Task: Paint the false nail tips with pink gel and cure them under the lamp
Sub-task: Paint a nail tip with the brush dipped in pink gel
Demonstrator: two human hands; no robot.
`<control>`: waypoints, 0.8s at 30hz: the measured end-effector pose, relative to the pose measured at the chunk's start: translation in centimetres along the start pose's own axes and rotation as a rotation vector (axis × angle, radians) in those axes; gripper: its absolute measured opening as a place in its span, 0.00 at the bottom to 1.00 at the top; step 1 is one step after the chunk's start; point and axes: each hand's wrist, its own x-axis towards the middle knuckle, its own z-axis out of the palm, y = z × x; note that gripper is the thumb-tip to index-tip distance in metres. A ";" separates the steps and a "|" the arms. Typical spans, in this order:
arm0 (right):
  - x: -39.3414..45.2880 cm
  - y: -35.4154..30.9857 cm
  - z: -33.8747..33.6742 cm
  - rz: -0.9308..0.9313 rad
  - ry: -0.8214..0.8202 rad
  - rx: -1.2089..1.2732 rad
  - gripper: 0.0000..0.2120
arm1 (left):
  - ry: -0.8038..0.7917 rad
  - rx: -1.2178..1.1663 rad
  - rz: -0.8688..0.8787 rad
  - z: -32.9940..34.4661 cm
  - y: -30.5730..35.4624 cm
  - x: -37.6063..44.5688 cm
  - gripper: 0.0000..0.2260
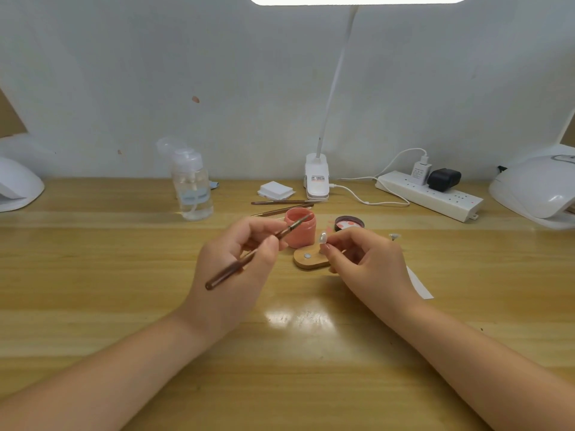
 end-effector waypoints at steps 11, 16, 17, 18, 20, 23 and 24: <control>0.0 0.3 0.2 -0.025 -0.002 -0.025 0.07 | -0.080 0.252 0.198 0.2 0.0 -0.5 0.12; 0.1 0.6 0.2 -0.008 -0.001 -0.021 0.05 | -0.108 0.244 0.207 0.4 0.1 -0.6 0.13; 0.1 0.7 0.2 -0.004 -0.001 -0.022 0.05 | -0.118 0.244 0.210 0.4 0.1 -0.7 0.12; 0.1 0.7 0.2 -0.003 -0.001 -0.026 0.05 | -0.126 0.243 0.214 0.4 0.1 -0.7 0.12; 0.0 0.7 0.2 -0.014 -0.003 -0.035 0.07 | -0.134 0.234 0.206 0.3 0.0 -0.7 0.11; 0.0 0.6 0.2 -0.037 0.002 -0.037 0.11 | -0.114 0.206 0.186 0.1 -0.1 -0.9 0.11; 0.0 0.7 0.2 -0.035 0.005 -0.038 0.10 | -0.102 0.197 0.181 0.1 0.0 -0.9 0.11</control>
